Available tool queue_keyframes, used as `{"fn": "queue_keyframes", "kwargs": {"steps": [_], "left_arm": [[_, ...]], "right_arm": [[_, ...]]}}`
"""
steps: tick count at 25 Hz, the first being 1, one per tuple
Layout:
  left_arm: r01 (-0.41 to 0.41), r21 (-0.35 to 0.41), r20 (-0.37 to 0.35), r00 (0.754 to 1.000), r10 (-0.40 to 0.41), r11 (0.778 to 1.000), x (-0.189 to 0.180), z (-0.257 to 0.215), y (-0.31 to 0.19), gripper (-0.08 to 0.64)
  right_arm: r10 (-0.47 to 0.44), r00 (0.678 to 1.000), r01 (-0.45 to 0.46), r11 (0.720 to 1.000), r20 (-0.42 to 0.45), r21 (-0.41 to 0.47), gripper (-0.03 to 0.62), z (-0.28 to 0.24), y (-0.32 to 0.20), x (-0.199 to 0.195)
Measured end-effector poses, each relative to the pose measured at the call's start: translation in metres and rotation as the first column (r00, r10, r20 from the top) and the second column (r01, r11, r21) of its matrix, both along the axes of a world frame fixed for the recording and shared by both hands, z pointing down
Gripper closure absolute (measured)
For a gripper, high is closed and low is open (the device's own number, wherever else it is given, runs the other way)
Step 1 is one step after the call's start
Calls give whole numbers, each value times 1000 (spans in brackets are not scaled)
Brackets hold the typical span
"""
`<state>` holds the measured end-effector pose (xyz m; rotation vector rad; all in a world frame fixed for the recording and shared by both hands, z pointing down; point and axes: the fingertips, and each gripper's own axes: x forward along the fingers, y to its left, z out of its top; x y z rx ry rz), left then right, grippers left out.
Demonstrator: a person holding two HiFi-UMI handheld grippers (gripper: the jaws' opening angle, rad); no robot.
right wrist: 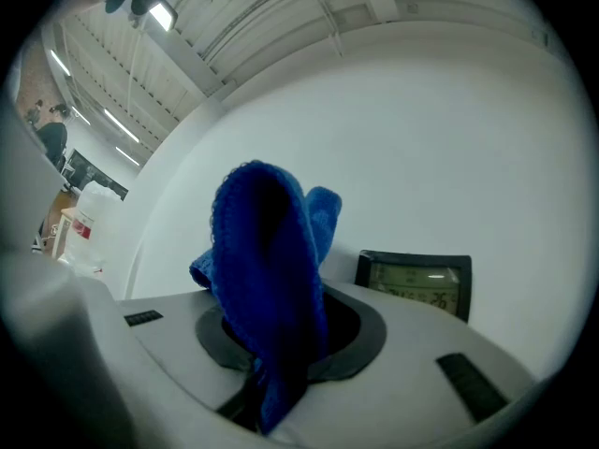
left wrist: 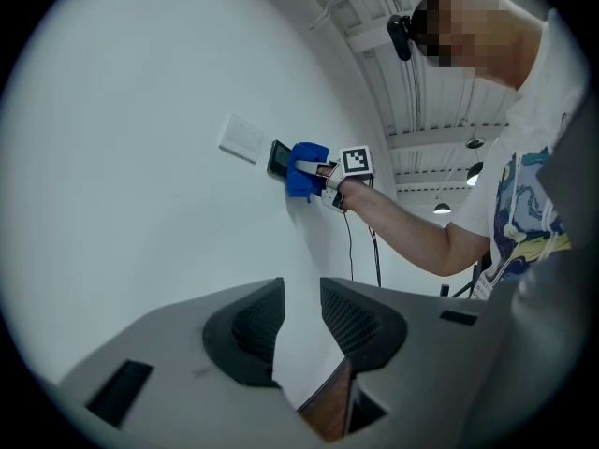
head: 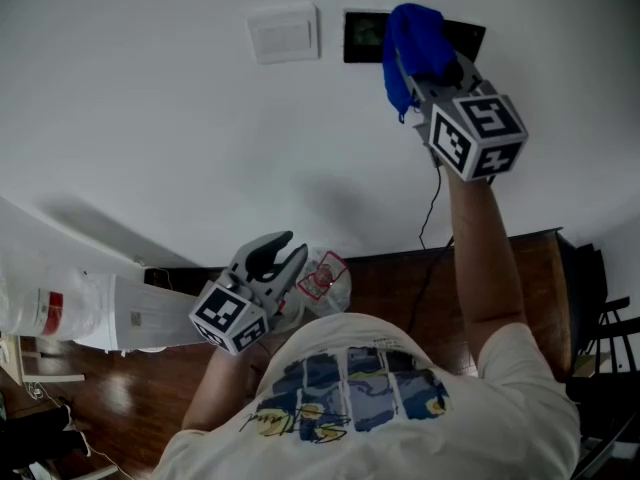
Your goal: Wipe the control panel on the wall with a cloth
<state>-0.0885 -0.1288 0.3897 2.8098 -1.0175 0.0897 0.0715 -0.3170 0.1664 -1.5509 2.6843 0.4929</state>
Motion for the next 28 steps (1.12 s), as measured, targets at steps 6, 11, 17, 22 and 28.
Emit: {"fn": "queue_keyframes", "kwargs": {"steps": [6,11,17,22,28], "left_arm": [[6,-5,0,1000,-6,1000,3,0,-1,463],[12,-1,2,1000,-12,1000,3,0,1,463],[22,0,-3,1000,-22,1000,0,-2,4,463],[24,-1,-2,1000,-24,1000,2,-3,5,463],[27,-2,-3,1000,-27,1000,3,-3,5,463]], "right_arm": [[19,1000,-19,1000,4,-5,505,5,-5,13],[13,1000,-13,1000,5,-8,505,3,-4,13],[10,1000,-10,1000,11,-11,505,5,-4,13],[-13,1000,13,1000,23,-1,505,1,6,16],[-72,996,74,997,50,-22,505,23,56,19]]}}
